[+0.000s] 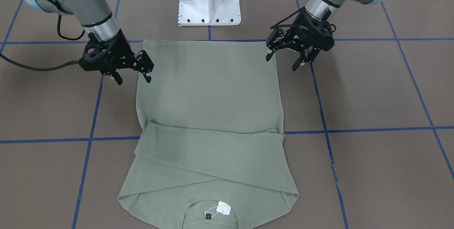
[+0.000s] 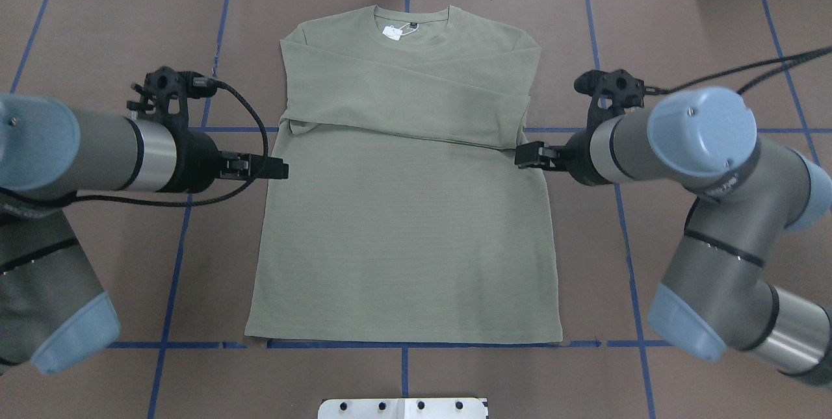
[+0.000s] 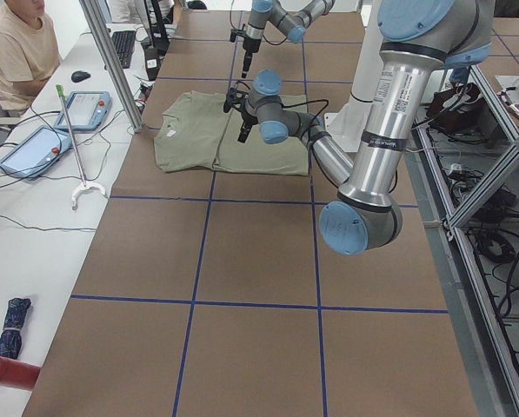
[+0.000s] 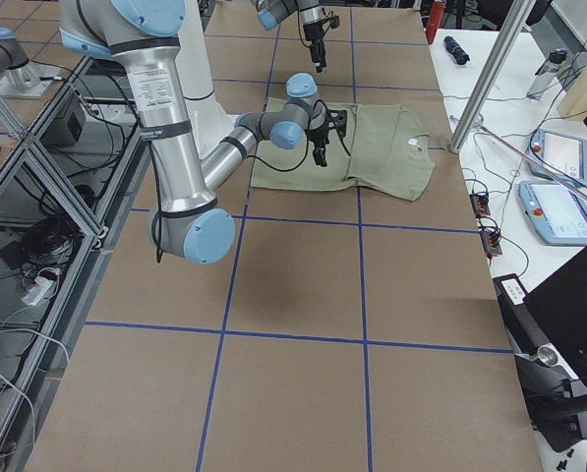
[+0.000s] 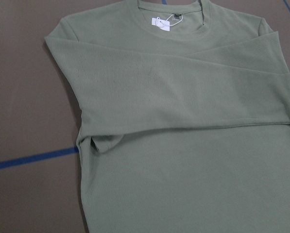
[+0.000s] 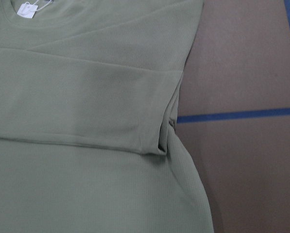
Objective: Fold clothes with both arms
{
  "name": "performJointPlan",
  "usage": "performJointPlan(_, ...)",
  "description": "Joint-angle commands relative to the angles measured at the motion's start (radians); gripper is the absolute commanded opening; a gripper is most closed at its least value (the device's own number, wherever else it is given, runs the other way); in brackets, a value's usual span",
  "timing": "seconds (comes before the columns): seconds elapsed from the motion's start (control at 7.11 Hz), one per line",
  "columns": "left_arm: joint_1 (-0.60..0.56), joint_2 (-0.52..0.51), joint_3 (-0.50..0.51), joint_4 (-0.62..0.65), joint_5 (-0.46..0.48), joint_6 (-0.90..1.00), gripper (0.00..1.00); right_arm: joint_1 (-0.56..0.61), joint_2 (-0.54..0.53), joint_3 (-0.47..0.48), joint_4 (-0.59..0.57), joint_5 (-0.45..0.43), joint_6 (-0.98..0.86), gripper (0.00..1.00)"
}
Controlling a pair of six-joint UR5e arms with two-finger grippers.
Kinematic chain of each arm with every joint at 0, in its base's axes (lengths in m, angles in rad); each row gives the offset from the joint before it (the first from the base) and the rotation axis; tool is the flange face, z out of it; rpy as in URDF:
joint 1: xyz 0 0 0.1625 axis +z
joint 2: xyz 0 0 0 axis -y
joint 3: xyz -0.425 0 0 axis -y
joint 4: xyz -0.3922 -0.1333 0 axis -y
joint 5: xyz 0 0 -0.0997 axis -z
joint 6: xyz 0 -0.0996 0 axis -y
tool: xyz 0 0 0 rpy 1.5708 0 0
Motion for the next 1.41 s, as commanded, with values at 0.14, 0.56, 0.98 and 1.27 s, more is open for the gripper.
performJointPlan(0.14,0.282,0.203,-0.009,-0.220,0.246,-0.300,0.81,-0.327,-0.281,0.142,0.217,-0.318,0.345,0.95)
performJointPlan(0.56,0.452,0.307,0.025,-0.313,0.385,-0.443,0.80,-0.391,-0.333,0.142,0.287,-0.410,0.356,0.97)
performJointPlan(0.98,0.458,0.287,0.050,-0.310,0.376,-0.444,0.75,-0.391,-0.331,0.142,0.287,-0.416,0.356,0.98)
performJointPlan(1.27,0.460,0.261,0.063,-0.309,0.374,-0.442,0.74,-0.391,-0.331,0.141,0.287,-0.416,0.356,0.98)
